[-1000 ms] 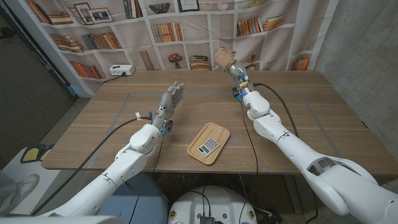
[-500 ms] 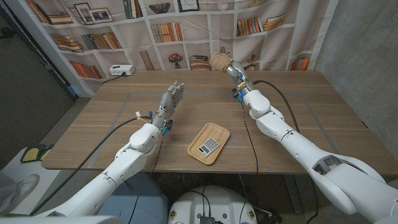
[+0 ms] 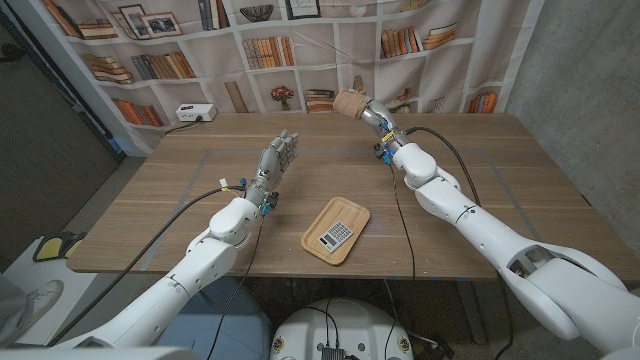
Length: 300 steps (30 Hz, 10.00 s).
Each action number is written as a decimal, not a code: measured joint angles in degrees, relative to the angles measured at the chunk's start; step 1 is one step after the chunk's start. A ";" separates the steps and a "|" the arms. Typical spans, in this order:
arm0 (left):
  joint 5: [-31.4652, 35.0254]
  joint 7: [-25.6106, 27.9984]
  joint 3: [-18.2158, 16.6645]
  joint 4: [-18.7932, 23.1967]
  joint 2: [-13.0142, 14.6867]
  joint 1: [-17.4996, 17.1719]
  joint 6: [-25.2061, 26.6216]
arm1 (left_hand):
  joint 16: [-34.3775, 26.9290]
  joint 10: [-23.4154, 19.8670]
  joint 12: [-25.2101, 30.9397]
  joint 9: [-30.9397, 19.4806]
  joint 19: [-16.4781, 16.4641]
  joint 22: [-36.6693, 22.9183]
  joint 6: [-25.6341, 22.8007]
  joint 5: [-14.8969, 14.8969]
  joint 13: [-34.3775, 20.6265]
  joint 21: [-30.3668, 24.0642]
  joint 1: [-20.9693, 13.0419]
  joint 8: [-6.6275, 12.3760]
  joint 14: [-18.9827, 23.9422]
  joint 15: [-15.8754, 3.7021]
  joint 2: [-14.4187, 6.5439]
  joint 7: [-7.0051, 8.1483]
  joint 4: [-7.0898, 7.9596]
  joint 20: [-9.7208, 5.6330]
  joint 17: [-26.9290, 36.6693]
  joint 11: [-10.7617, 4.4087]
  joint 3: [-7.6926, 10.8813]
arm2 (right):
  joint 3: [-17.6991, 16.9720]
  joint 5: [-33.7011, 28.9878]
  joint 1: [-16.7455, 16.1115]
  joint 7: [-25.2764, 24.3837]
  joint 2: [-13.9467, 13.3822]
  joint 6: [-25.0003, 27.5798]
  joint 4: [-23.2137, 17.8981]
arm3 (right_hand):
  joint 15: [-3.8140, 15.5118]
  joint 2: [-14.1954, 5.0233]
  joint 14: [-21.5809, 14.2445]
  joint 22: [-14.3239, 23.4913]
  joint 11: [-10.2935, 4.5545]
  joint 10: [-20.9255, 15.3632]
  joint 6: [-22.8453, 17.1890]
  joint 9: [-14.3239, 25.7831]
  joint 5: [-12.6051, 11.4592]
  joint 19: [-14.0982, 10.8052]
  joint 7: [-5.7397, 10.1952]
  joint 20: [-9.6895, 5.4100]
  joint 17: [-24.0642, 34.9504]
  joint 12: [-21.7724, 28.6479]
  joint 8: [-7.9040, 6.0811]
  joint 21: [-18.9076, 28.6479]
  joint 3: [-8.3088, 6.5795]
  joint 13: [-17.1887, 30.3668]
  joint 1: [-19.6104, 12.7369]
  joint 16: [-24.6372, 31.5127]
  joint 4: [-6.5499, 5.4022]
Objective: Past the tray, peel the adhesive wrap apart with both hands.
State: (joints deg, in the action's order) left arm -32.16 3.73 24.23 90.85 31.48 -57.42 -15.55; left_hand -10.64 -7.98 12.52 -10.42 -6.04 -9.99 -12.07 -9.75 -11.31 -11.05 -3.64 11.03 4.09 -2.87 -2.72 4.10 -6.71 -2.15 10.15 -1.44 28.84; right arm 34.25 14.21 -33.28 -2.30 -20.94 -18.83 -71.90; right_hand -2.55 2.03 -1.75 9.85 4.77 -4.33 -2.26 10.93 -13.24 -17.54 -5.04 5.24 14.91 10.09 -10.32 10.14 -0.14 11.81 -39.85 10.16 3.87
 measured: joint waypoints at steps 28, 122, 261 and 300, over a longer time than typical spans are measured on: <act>0.41 -0.65 0.88 -1.85 -1.11 1.70 -0.30 | 0.00 0.00 0.00 0.00 0.00 0.00 0.00 0.00 0.00 0.00 0.00 0.00 0.00 0.00 0.00 0.00 0.00 0.00 0.00 0.00 0.00 | 2.18 0.13 2.91 8.80 -5.01 5.25 -2.79 | -5.43 0.52 11.68 0.01 4.73 14.00 11.82 0.01 -0.34 13.35 -1.82 1.96 -1.87 0.01 0.40 -0.21 2.51 -0.10 4.72 0.00 -1.27; 20.71 9.17 3.58 -2.81 -2.61 5.29 -5.77 | -0.45 -6.66 0.20 -0.40 -10.15 -0.30 -3.56 0.01 -0.56 -1.50 -32.63 -0.39 9.97 -6.05 0.86 4.59 -3.07 -1.13 -0.40 -6.26 4.48 | 2.03 14.60 4.01 25.05 -3.70 9.85 -3.86 | -7.21 -1.52 11.77 -0.25 5.85 14.30 11.80 0.02 -0.28 13.39 -1.82 5.12 -2.67 1.80 -0.94 0.50 2.64 -0.08 5.36 1.55 -1.41; 21.65 14.07 3.77 -1.07 -6.89 2.91 -7.06 | -24.72 -31.90 29.74 -23.45 -17.18 -23.91 -22.24 -0.66 -37.35 -42.21 -54.55 13.07 50.35 -9.19 -9.59 1.23 8.47 0.98 29.09 -8.79 9.02 | 4.70 13.29 2.90 26.78 -5.61 13.64 -10.41 | -6.98 -2.28 11.55 -0.24 5.85 14.30 11.79 0.02 0.66 14.11 -1.82 4.58 -2.91 1.79 -0.93 0.46 2.50 -0.07 4.62 1.55 -0.31; 14.33 4.83 5.80 -3.42 -6.34 6.24 -4.48 | -56.42 -43.27 63.14 -42.08 -30.46 -17.15 -26.20 -18.28 -59.49 -62.37 -48.12 23.77 62.42 -9.42 -7.00 4.49 4.64 -3.88 59.59 -9.32 14.02 | 3.64 14.42 2.69 26.86 -5.68 12.79 -8.66 | -6.48 -2.74 11.46 -0.24 5.43 14.29 11.79 0.02 1.10 14.00 -1.82 4.06 -2.90 1.79 -0.93 0.46 2.74 -0.07 5.08 1.55 -0.07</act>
State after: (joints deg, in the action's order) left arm -17.84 8.56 30.03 87.43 25.14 -51.17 -20.03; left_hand -67.06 -51.25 75.66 -52.49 -36.49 -27.14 -38.27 -28.03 -70.80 -73.41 -51.76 34.80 66.51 -12.29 -9.71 8.59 -2.07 -6.02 69.74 -10.75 42.86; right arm 37.89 28.62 -30.59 24.56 -26.62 -6.03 -80.56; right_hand -9.02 -0.71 9.70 9.62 10.20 9.96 9.53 10.95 -12.13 -3.54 -6.86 9.30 12.01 11.88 -11.26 10.60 2.61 11.74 -34.77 11.71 3.80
